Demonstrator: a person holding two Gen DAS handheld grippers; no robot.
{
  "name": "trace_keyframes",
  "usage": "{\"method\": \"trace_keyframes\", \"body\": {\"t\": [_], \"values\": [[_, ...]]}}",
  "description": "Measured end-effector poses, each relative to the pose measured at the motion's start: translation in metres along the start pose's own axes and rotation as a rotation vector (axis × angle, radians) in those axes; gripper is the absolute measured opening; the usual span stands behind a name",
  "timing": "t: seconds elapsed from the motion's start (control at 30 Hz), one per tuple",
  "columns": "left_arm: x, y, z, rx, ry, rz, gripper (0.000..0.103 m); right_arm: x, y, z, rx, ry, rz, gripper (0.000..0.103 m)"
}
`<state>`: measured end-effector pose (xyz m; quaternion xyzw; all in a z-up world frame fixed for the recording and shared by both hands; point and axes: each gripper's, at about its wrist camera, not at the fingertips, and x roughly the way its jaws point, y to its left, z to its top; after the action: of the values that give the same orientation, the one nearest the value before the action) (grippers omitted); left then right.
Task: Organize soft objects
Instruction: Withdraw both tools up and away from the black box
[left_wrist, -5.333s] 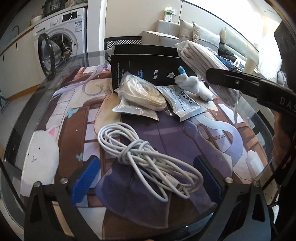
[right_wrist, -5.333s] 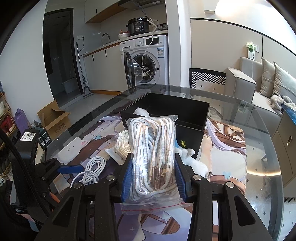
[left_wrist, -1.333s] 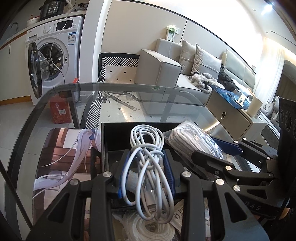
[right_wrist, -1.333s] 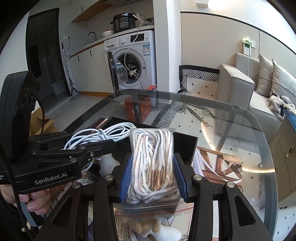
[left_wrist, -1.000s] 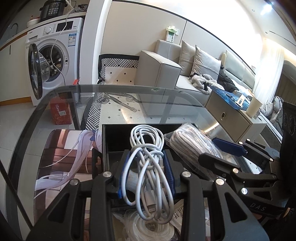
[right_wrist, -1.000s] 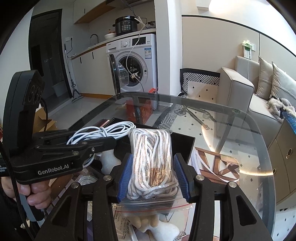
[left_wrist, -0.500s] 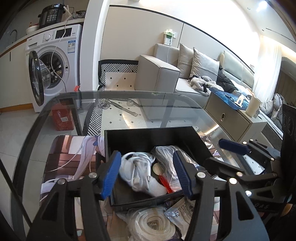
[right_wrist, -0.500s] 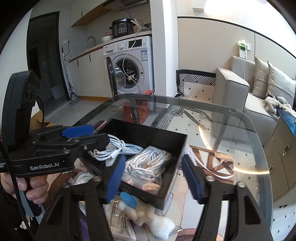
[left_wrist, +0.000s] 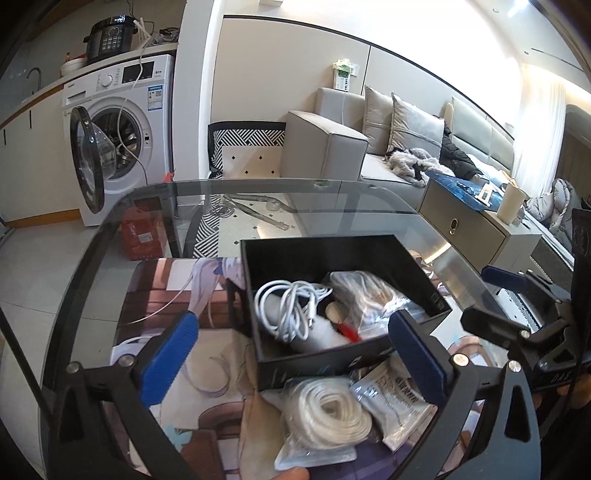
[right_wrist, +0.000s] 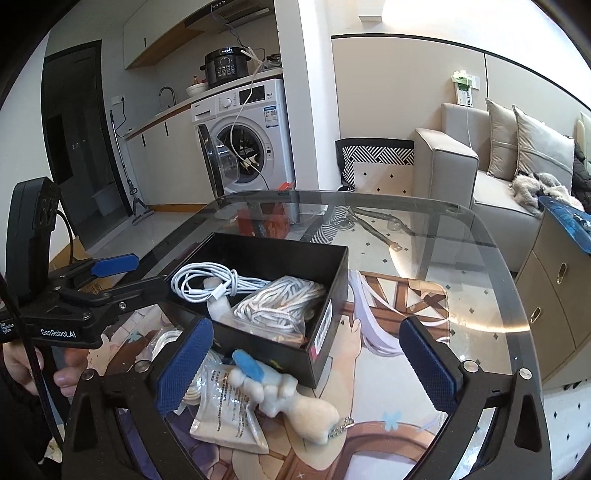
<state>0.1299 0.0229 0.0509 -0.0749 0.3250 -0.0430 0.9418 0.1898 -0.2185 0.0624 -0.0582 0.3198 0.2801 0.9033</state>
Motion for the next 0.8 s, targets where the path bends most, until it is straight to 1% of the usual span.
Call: {"method": "trace_keyframes", "body": {"t": [0.17,0.33,0.53,0.67,0.8], "values": [[-0.004,0.003,-0.007,-0.003,0.005,0.018,0.103,-0.001,0.008,-0.008,-0.002,0.018,0.004,0.102],[-0.008,0.000,-0.015,0.022,0.003,0.044,0.103,-0.002,0.015,-0.015,0.003,0.030,0.011,0.102],[-0.012,-0.002,-0.030,0.037,0.005,0.040,0.103,-0.005,0.018,-0.026,0.014,0.036,0.006,0.102],[-0.013,-0.004,-0.038,0.041,0.007,0.042,0.103,-0.008,0.019,-0.032,0.017,0.031,0.018,0.102],[-0.012,-0.006,-0.038,0.055,0.005,0.053,0.103,-0.008,0.018,-0.037,0.015,0.029,0.025,0.102]]}}
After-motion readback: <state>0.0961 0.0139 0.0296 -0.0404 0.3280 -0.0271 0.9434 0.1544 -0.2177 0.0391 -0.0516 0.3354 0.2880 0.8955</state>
